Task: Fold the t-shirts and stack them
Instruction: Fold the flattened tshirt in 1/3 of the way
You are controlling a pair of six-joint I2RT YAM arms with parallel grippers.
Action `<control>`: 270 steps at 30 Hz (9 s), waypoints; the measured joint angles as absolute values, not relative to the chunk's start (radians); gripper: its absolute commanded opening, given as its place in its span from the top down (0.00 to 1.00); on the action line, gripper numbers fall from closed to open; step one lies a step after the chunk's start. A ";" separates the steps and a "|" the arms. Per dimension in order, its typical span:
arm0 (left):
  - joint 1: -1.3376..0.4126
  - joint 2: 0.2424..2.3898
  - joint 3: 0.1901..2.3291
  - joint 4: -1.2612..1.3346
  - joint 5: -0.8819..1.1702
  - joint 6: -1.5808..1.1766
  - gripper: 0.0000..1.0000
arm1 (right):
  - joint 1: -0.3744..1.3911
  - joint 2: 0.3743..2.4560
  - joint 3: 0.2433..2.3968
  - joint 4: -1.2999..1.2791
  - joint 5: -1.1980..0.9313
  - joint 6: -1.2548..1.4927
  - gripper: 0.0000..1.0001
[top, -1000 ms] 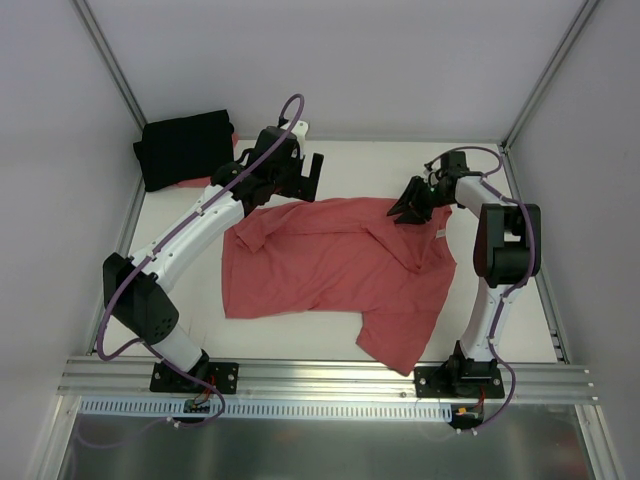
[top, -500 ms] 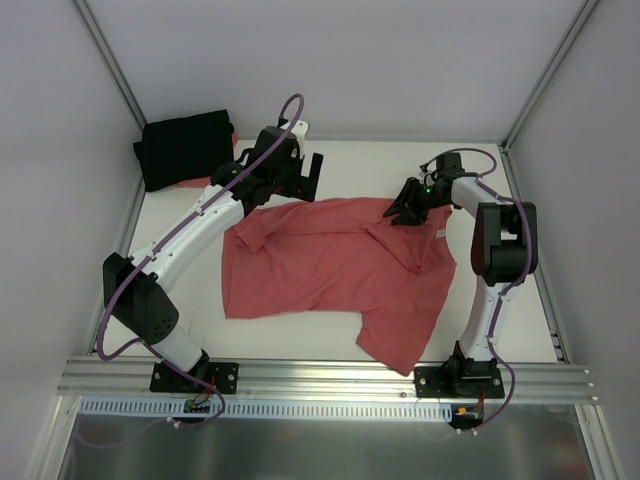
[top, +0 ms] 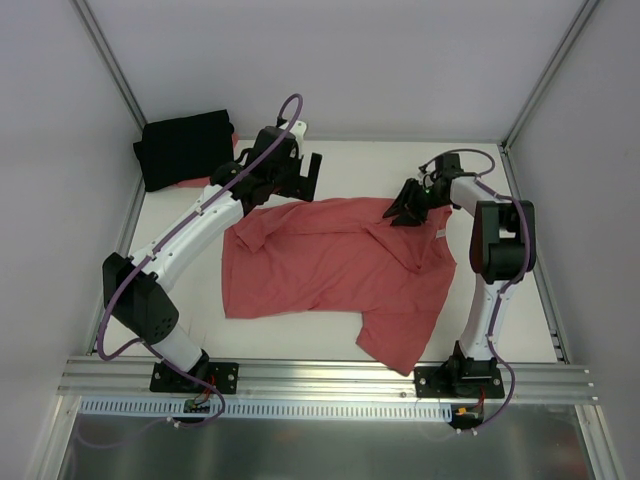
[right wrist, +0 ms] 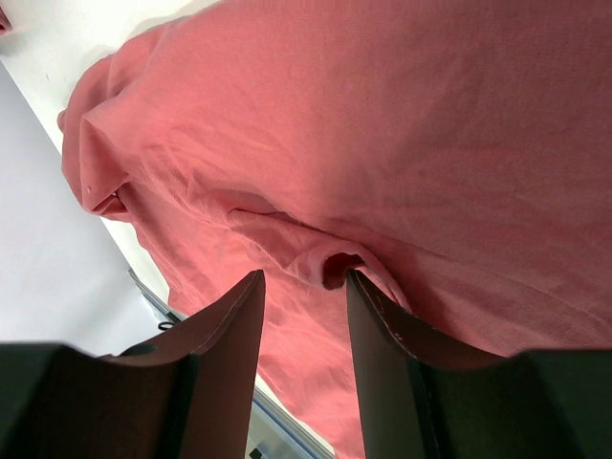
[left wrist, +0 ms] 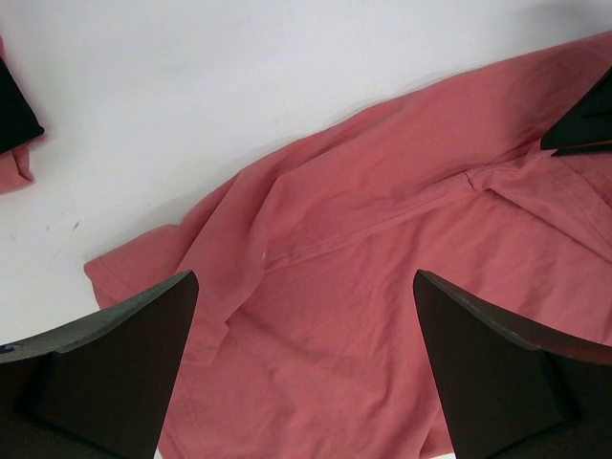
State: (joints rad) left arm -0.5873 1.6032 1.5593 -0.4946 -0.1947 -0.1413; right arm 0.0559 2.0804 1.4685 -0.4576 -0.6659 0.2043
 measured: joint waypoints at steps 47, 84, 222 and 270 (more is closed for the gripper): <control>-0.574 1.598 1.513 -0.493 -0.194 -0.141 0.01 | 0.068 2.107 1.525 -0.453 -0.660 0.210 0.64; -0.567 1.578 1.505 -0.492 -0.191 -0.142 0.01 | 0.142 1.864 1.208 -0.527 -0.741 0.173 0.61; -0.208 2.081 1.531 -0.406 0.274 -0.403 0.41 | -0.067 2.041 1.868 -0.797 -0.322 0.120 0.03; -0.116 2.133 1.827 -0.447 0.121 -0.393 1.00 | -0.073 2.041 1.843 -0.802 -0.346 0.123 0.03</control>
